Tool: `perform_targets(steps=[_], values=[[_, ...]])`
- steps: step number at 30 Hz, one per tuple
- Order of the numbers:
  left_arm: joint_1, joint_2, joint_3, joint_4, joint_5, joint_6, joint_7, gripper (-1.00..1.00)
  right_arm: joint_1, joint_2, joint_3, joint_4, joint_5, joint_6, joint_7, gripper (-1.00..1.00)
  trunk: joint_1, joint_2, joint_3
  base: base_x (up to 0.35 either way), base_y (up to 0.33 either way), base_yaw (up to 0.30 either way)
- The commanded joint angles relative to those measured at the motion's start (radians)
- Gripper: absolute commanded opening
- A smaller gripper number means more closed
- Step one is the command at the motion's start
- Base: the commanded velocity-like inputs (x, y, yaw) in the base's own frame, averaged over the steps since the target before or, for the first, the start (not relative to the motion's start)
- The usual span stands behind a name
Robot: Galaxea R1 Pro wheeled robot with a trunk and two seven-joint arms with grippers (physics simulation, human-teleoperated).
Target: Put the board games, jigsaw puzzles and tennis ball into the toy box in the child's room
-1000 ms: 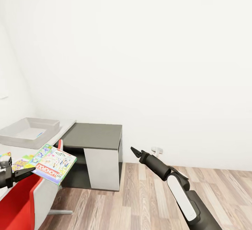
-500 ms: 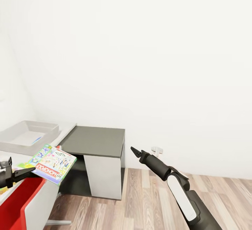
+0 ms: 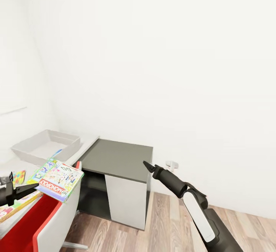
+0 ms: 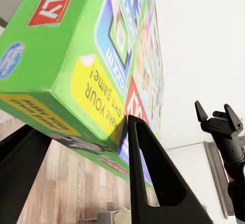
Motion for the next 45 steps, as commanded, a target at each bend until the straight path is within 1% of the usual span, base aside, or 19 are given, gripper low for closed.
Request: perform_targets(steps=[1,6,14,23,28,31,42,45], values=[[-0.001,0.000,0.000,0.000,0.000,0.010,-0.005,-1.00,-0.001,-0.001,0.000,-0.001,-0.006,0.004,-0.001,1.00,0.001,-0.002,-0.002,0.257,0.000,0.282],[-0.001,-0.001,0.000,0.000,0.000,0.010,-0.005,-1.00,-0.001,-0.001,0.001,-0.001,-0.006,0.004,0.000,1.00,0.001,-0.002,-0.002,0.257,0.000,0.208],[-0.001,-0.001,0.000,0.000,0.000,0.010,-0.005,-1.00,-0.001,-0.001,0.001,-0.002,-0.006,0.003,-0.001,1.00,0.001,-0.002,-0.002,0.257,0.000,0.035],[-0.001,-0.001,0.000,0.000,0.000,0.010,-0.005,-1.00,-0.001,-0.001,0.001,-0.002,-0.005,0.003,-0.001,1.00,0.001,-0.002,-0.002,0.257,0.000,0.251],[-0.001,-0.001,0.000,0.000,0.000,0.010,-0.005,-1.00,-0.001,-0.001,0.021,-0.001,-0.005,0.003,-0.001,1.00,0.001,-0.002,-0.002,0.257,0.000,0.282],[-0.001,-0.002,0.000,-0.001,0.000,0.009,-0.005,-1.00,-0.001,-0.001,0.026,-0.001,-0.005,0.003,-0.001,1.00,0.001,-0.002,-0.002,0.257,0.000,0.238],[-0.001,-0.001,0.000,0.001,0.000,0.008,-0.005,-1.00,-0.001,-0.001,0.028,-0.002,-0.005,0.003,-0.002,1.00,0.001,-0.002,-0.002,0.256,0.000,0.023],[-0.001,-0.002,0.000,0.000,0.000,0.008,-0.005,-1.00,-0.001,-0.001,0.029,-0.003,-0.005,0.002,-0.002,1.00,0.001,-0.002,-0.002,0.250,0.000,0.171]])
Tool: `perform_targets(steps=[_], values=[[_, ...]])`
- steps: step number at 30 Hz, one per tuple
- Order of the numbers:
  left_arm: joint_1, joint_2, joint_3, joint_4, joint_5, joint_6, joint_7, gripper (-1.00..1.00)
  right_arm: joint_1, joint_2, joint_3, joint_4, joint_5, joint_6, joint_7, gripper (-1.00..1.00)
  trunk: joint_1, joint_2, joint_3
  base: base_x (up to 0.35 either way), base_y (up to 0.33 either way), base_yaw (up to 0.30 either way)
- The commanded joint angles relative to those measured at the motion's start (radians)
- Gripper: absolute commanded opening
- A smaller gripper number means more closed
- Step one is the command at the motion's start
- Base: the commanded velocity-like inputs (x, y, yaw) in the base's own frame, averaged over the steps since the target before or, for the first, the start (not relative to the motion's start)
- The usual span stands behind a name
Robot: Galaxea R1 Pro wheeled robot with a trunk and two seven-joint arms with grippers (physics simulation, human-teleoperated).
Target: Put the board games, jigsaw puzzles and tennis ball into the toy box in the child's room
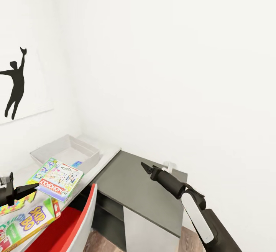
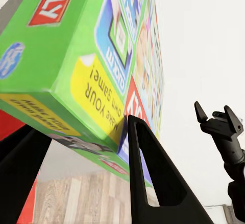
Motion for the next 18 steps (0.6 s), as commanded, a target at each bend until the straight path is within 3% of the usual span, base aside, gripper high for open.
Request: perform_targets(steps=[1,9,18], values=[[-0.001,0.000,0.000,0.000,0.001,0.010,-0.005,-1.00,-0.001,-0.001,0.001,-0.001,-0.006,0.004,-0.001,1.00,0.001,-0.002,-0.002,0.244,0.000,0.248],[-0.001,0.000,0.000,0.000,0.001,0.010,-0.005,-1.00,-0.001,0.000,0.000,0.001,-0.006,0.005,-0.001,1.00,0.001,-0.002,-0.002,0.210,0.028,0.252],[-0.001,0.000,0.000,-0.001,0.001,0.010,-0.005,-1.00,-0.001,-0.001,0.000,-0.001,-0.006,0.003,-0.001,1.00,0.001,-0.002,-0.002,0.052,0.017,0.022]])
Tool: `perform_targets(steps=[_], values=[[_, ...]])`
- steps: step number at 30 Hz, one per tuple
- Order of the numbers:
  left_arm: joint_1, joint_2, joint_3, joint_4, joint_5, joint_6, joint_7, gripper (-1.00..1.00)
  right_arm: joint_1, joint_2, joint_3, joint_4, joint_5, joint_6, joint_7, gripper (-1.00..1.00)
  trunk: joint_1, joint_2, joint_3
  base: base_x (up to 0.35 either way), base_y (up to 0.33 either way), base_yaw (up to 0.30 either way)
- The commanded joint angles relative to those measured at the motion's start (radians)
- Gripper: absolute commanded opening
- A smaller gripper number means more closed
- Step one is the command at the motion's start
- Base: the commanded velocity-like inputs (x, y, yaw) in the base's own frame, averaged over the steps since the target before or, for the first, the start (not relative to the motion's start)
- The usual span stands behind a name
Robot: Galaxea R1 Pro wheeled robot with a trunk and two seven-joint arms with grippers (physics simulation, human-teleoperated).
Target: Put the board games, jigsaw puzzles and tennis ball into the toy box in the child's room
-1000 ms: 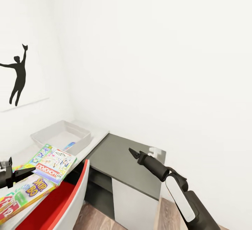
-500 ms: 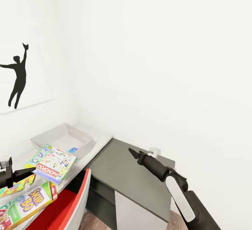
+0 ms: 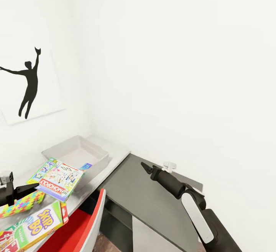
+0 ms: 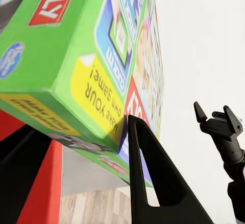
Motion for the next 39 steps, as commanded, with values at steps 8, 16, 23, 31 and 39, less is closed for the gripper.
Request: perform_targets(steps=[8,16,23,31,39], values=[[-0.001,0.000,0.000,0.000,-0.001,0.010,-0.005,-1.00,-0.001,0.000,0.001,0.000,-0.006,0.004,0.000,1.00,0.000,-0.002,-0.002,0.051,0.000,0.237],[-0.001,0.000,0.000,0.000,-0.001,0.010,-0.005,-1.00,-0.001,0.000,0.006,0.000,-0.006,0.005,0.000,1.00,0.000,-0.002,-0.002,0.199,0.002,0.289],[-0.001,0.000,0.000,0.000,-0.001,0.010,-0.005,-1.00,-0.001,0.001,0.008,0.000,-0.006,0.005,0.000,1.00,0.000,-0.002,-0.002,0.170,0.104,0.290],[-0.001,0.000,0.000,0.000,-0.001,0.010,-0.005,-1.00,-0.001,-0.001,0.008,0.000,-0.006,0.005,0.000,1.00,0.000,-0.002,-0.002,0.189,0.051,0.153],[-0.001,0.000,0.000,0.000,-0.001,0.010,-0.005,-1.00,-0.001,-0.001,0.008,0.000,-0.006,0.004,0.000,1.00,0.000,-0.002,-0.002,0.122,0.050,0.006]])
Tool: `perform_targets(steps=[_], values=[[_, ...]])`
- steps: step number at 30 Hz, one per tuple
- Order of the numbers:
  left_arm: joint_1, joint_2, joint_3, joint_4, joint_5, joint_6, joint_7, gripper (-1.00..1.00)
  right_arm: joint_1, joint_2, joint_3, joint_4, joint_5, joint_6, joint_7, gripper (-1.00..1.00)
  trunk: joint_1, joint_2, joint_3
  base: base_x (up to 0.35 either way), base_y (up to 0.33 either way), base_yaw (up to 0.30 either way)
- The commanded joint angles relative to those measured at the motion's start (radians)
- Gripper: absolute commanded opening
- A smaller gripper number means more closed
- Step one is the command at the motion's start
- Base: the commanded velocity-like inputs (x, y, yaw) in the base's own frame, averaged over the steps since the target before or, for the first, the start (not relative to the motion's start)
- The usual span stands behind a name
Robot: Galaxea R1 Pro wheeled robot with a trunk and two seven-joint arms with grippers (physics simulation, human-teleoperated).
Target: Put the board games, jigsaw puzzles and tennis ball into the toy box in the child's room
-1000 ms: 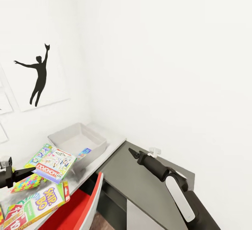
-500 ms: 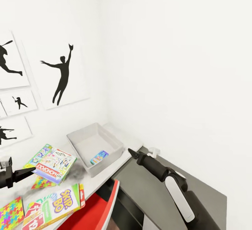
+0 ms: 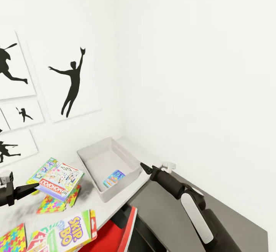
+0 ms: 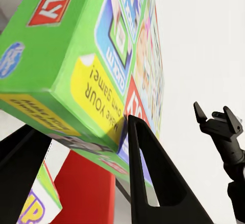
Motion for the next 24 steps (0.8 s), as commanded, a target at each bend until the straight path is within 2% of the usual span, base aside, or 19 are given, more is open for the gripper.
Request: perform_targets(steps=[1,20,24], values=[[-0.001,0.000,0.000,0.000,-0.001,0.010,-0.005,-1.00,-0.001,-0.001,0.000,0.000,-0.006,0.004,0.000,1.00,0.001,-0.002,-0.002,0.103,0.137,0.000],[-0.001,0.001,0.003,0.000,0.000,0.013,-0.005,-1.00,-0.001,-0.001,0.000,-0.003,-0.008,0.004,0.002,1.00,0.001,-0.002,-0.002,0.012,0.016,0.000],[-0.001,0.002,0.003,0.000,0.001,0.016,-0.005,-1.00,-0.001,-0.002,0.001,-0.008,-0.008,0.005,0.005,1.00,-0.015,0.026,0.011,0.000,0.000,0.000]])
